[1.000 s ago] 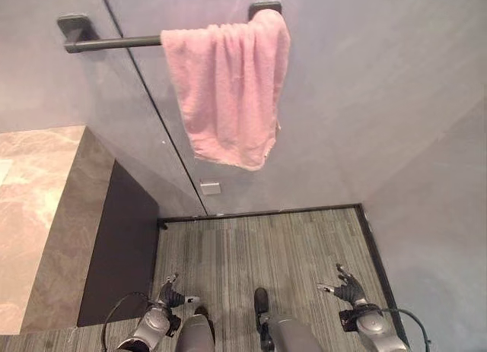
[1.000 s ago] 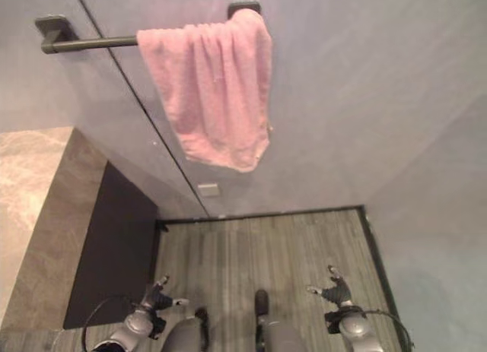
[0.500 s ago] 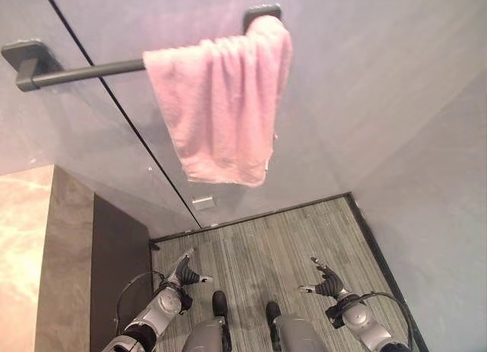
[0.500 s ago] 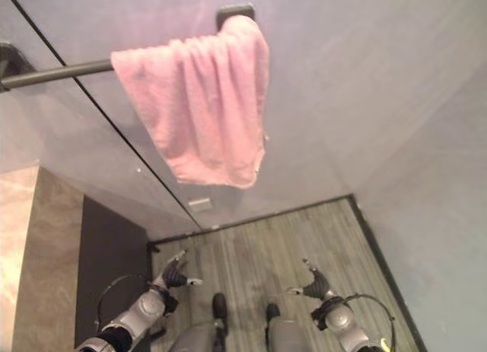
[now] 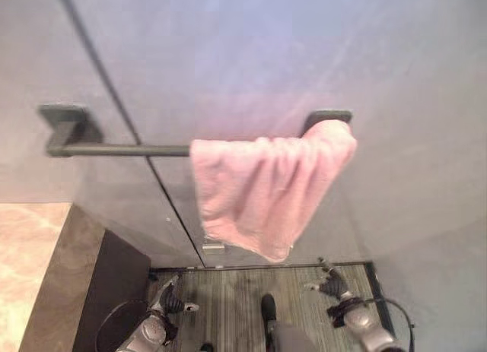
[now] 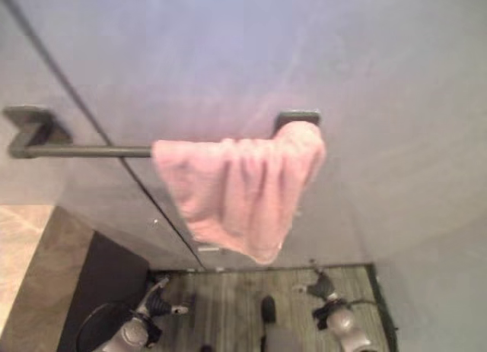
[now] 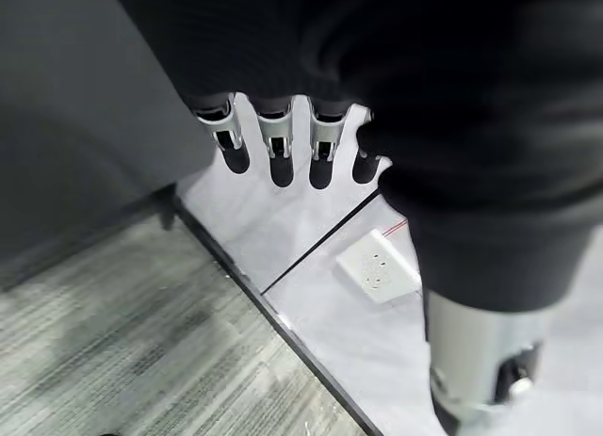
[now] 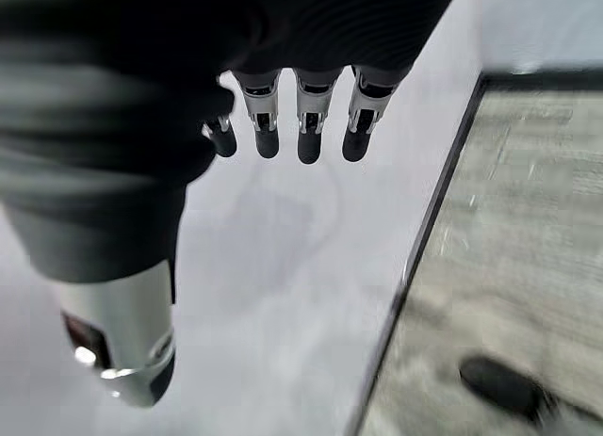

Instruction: Put brush and paste in cup on sink, flatten towel.

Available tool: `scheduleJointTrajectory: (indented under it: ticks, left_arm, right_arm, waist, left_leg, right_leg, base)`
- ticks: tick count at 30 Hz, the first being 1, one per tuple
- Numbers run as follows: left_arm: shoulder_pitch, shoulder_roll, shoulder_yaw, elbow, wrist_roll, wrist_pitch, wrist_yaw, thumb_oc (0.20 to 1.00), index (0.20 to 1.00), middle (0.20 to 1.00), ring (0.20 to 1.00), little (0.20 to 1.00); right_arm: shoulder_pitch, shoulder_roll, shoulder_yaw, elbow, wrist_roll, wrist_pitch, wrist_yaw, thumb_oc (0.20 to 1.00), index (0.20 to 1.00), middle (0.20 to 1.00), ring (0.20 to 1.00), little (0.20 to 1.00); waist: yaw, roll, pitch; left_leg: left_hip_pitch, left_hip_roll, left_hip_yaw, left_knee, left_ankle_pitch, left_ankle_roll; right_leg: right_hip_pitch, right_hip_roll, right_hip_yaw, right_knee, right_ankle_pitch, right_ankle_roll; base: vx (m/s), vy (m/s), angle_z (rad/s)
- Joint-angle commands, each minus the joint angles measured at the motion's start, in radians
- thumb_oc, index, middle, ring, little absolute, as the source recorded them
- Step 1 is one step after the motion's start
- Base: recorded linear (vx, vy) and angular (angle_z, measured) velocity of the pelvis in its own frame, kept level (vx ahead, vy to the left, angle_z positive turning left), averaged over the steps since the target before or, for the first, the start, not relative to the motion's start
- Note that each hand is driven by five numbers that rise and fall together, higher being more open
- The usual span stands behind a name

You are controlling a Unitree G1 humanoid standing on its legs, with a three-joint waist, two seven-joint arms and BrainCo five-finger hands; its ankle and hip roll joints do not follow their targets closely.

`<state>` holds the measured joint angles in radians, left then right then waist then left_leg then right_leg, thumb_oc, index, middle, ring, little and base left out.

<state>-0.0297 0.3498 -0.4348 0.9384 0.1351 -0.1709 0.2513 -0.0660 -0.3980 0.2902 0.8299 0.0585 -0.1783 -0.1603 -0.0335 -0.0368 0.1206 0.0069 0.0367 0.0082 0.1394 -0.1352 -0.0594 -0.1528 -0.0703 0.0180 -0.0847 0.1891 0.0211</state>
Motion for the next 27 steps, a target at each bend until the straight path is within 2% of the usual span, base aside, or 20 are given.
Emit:
scheduleJointTrajectory:
  ticks: [1,7,13,19,23,26,27]
  left_arm:
    - [-0.037,0.041,0.033,-0.040,-0.004,-0.026,0.010,1.000,1.000,1.000,1.000,1.000]
    - [-0.016,0.073,0.076,-0.080,-0.001,-0.031,0.025,1.000,1.000,1.000,1.000,1.000]
    - [0.019,0.111,0.120,-0.145,-0.003,-0.045,0.025,1.000,1.000,1.000,1.000,1.000]
    - [0.072,0.195,0.158,-0.256,0.015,-0.071,-0.016,1.000,1.000,1.000,1.000,1.000]
    - [0.134,0.257,0.218,-0.365,-0.053,-0.104,-0.048,1.000,1.000,1.000,1.000,1.000]
    - [0.210,0.341,0.272,-0.495,-0.124,-0.143,-0.099,1.000,1.000,1.000,1.000,1.000]
    - [0.212,0.342,0.273,-0.497,-0.124,-0.142,-0.099,1.000,1.000,1.000,1.000,1.000]
  right_arm:
    - [0.036,-0.005,-0.012,-0.028,0.051,-0.027,-0.030,1.000,1.000,1.000,1.000,1.000]
    - [0.050,-0.014,-0.035,-0.058,0.053,-0.034,-0.033,1.000,1.000,1.000,1.000,1.000]
    - [0.088,-0.021,-0.082,-0.133,0.137,-0.066,0.007,1.000,1.000,1.000,1.000,1.000]
    - [0.100,-0.072,-0.147,-0.215,0.196,-0.089,0.045,1.000,1.000,1.000,1.000,1.000]
    - [0.112,-0.110,-0.180,-0.295,0.234,-0.108,0.080,1.000,1.000,1.000,1.000,1.000]
    - [0.150,-0.163,-0.214,-0.372,0.323,-0.120,0.162,1.000,1.000,1.000,1.000,1.000]
    - [0.151,-0.163,-0.214,-0.372,0.324,-0.119,0.163,1.000,1.000,1.000,1.000,1.000]
  waist:
    - [-0.017,0.002,-0.007]
    - [-0.013,0.006,-0.018]
    - [-0.015,0.010,-0.029]
    - [-0.013,0.012,-0.029]
    - [-0.006,0.008,-0.030]
    - [0.003,0.000,-0.034]
    - [0.004,-0.001,-0.035]
  left_leg:
    - [-0.069,0.026,-0.039,-0.079,0.107,0.000]
    - [-0.049,0.048,-0.042,-0.121,0.123,-0.009]
    - [-0.028,0.060,-0.038,-0.152,0.133,-0.013]
    - [-0.012,0.055,-0.034,-0.163,0.125,-0.008]
    - [-0.002,0.047,-0.025,-0.181,0.125,-0.004]
    - [0.000,0.040,-0.018,-0.198,0.128,-0.001]
    - [0.000,0.040,-0.018,-0.198,0.128,-0.001]
  right_leg:
    - [0.057,-0.021,-0.001,0.071,-0.145,0.105]
    - [0.068,-0.011,-0.015,0.070,-0.159,0.099]
    - [0.076,-0.011,-0.021,0.076,-0.167,0.101]
    - [0.084,-0.024,-0.020,0.079,-0.164,0.111]
    - [0.087,-0.035,-0.012,0.067,-0.151,0.123]
    - [0.083,-0.047,-0.003,0.048,-0.132,0.136]
    - [0.083,-0.047,-0.003,0.048,-0.131,0.136]
  base:
    - [0.07,-0.086,0.02]
    - [0.05,-0.053,-0.05]
    - [0.03,-0.004,0.01]
    - [0.02,0.045,0.02]
    - [0.00,0.060,-0.01]
    - [-0.02,0.061,-0.07]
    - [-0.01,0.044,-0.09]
